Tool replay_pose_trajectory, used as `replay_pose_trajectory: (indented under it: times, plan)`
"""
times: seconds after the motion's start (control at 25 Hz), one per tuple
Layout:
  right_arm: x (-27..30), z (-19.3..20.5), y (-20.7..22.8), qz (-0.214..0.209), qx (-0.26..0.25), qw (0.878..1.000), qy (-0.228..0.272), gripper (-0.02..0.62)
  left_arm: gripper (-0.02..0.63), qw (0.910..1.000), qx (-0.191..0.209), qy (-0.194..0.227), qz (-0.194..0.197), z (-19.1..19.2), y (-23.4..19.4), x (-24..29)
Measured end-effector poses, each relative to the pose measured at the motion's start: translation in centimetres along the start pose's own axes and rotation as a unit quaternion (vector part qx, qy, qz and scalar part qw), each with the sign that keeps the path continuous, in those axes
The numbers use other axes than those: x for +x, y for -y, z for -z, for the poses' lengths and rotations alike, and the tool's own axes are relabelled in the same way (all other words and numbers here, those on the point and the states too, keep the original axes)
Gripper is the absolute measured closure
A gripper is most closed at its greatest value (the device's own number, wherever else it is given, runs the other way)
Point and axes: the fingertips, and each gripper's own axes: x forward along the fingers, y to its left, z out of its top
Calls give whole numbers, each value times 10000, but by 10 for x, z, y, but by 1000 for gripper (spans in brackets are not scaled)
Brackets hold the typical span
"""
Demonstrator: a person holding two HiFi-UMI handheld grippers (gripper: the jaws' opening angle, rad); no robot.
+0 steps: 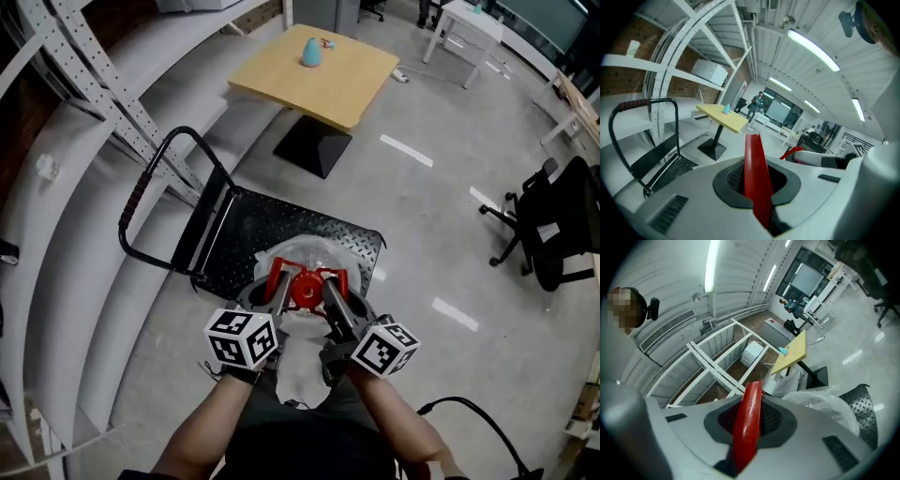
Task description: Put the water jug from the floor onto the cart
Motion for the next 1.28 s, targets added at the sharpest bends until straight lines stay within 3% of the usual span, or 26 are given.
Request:
replay_pose_trajectory:
  times: [0.32, 0.6, 0.8, 1.0, 1.28]
  plan:
    - [105, 73, 140, 470, 183, 9979, 419, 540, 589, 9981, 215, -449, 360, 65, -133, 126]
    - [145, 122, 233, 686, 322, 9967, 307, 541, 589, 9968, 76, -681, 417, 124, -194, 194]
    - [165, 127, 256, 610, 268, 9968, 442, 541, 589, 9975, -75, -494, 495, 129, -222, 216]
    - [174, 124, 261, 638, 284, 9966, 438, 540, 588, 9977, 32, -527, 431, 125, -234, 223]
    - [182, 121, 271, 1235, -176, 9921, 98, 529, 541, 9957, -79, -867, 322, 122, -240, 219]
